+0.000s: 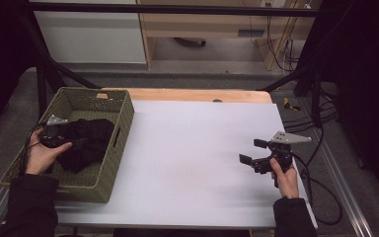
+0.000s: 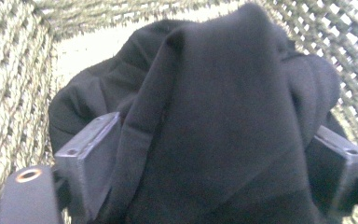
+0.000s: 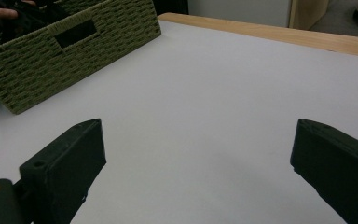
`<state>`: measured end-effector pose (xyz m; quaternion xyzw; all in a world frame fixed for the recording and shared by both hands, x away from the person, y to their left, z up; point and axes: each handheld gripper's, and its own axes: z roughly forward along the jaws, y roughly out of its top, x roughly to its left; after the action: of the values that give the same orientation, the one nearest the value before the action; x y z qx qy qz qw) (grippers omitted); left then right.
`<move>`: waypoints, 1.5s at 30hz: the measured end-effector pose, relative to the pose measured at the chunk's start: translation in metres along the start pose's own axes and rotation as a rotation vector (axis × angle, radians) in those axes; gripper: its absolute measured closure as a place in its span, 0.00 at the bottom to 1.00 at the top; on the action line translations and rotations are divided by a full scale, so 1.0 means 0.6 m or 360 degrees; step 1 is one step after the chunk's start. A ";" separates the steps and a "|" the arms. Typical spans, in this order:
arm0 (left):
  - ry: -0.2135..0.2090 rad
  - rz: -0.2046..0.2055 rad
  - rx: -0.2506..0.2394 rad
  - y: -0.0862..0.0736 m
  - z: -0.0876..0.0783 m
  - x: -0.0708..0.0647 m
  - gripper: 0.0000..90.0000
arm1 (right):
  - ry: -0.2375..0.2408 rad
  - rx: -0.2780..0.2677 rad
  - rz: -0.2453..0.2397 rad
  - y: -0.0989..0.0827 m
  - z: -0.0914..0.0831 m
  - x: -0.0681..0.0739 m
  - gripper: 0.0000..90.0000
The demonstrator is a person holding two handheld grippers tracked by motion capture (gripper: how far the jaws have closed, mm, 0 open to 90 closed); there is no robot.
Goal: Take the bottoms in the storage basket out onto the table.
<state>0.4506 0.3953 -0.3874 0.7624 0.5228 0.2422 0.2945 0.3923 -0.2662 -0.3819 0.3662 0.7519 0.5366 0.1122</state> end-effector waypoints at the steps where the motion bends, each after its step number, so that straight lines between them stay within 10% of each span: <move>1: 0.0012 0.0009 0.0005 0.000 0.000 0.000 0.19 | 0.0000 0.0000 0.0001 0.000 0.000 0.000 0.04; 30: 0.0040 0.0052 0.0083 -0.003 0.001 0.002 0.69 | -0.0004 -0.0002 0.0012 -0.002 0.000 -0.003 0.04; 45: -0.0022 -0.0082 0.0138 0.005 -0.008 0.004 0.92 | -0.0008 0.0007 0.0011 -0.003 0.000 -0.003 0.04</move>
<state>0.4500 0.3974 -0.3818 0.7624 0.5503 0.2062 0.2709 0.3927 -0.2674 -0.3837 0.3704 0.7514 0.5346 0.1114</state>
